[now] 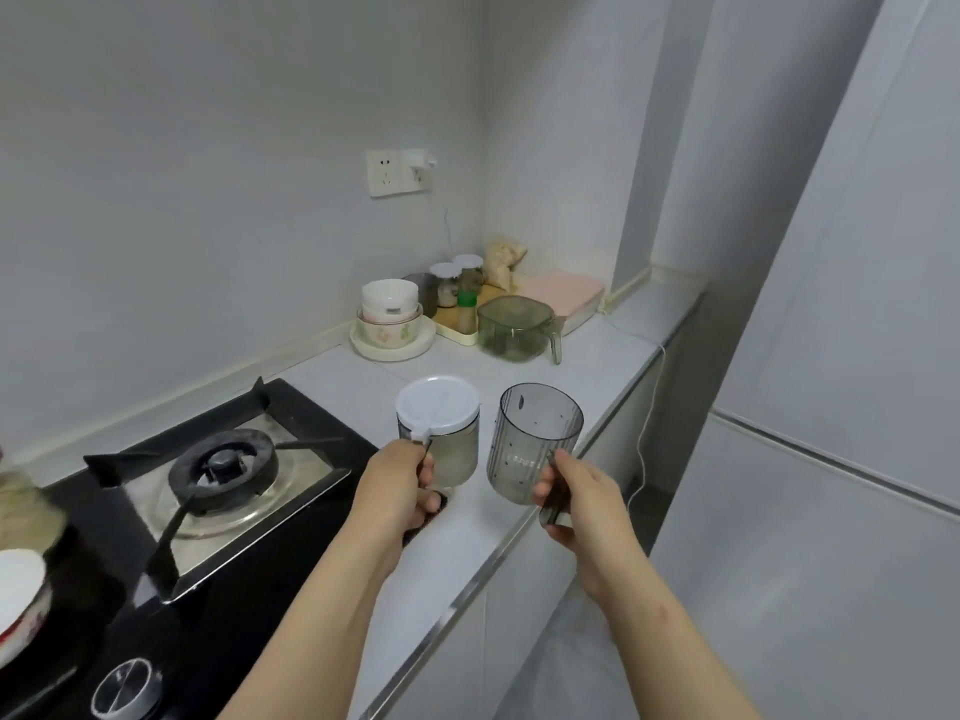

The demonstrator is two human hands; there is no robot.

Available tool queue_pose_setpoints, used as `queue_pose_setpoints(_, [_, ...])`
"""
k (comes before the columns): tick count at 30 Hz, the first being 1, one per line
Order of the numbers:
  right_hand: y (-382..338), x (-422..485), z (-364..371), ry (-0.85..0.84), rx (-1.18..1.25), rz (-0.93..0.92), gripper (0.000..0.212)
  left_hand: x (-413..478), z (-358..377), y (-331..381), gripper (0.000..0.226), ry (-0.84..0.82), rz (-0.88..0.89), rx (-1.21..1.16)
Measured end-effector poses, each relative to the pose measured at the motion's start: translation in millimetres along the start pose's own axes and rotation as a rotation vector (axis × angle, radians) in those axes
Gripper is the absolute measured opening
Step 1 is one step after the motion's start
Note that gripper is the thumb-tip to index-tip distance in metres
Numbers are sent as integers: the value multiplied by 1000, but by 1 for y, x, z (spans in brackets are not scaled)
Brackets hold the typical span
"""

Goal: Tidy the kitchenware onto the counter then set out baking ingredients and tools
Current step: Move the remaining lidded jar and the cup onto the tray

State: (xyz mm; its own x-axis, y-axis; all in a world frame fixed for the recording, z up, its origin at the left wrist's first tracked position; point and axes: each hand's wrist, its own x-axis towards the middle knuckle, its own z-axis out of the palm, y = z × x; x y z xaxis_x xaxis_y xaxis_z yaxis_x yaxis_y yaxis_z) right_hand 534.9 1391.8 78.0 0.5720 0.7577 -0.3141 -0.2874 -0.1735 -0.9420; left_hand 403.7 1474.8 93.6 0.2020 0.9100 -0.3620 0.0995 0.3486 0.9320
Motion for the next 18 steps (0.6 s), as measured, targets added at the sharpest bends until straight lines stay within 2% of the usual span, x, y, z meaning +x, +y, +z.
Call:
queue_pose_setpoints(8, [-47, 124, -50, -51, -38, -27, 24, 87, 102, 26, 25, 7, 49, 14])
queue_pose_setpoints(14, [-100, 223, -96, -115, -112, -23, 25, 138, 189, 63, 25, 86, 62, -25])
queue_pose_setpoints(18, [-126, 276, -105, -157, -143, -30, 26, 168, 221, 86, 26, 146, 83, -44])
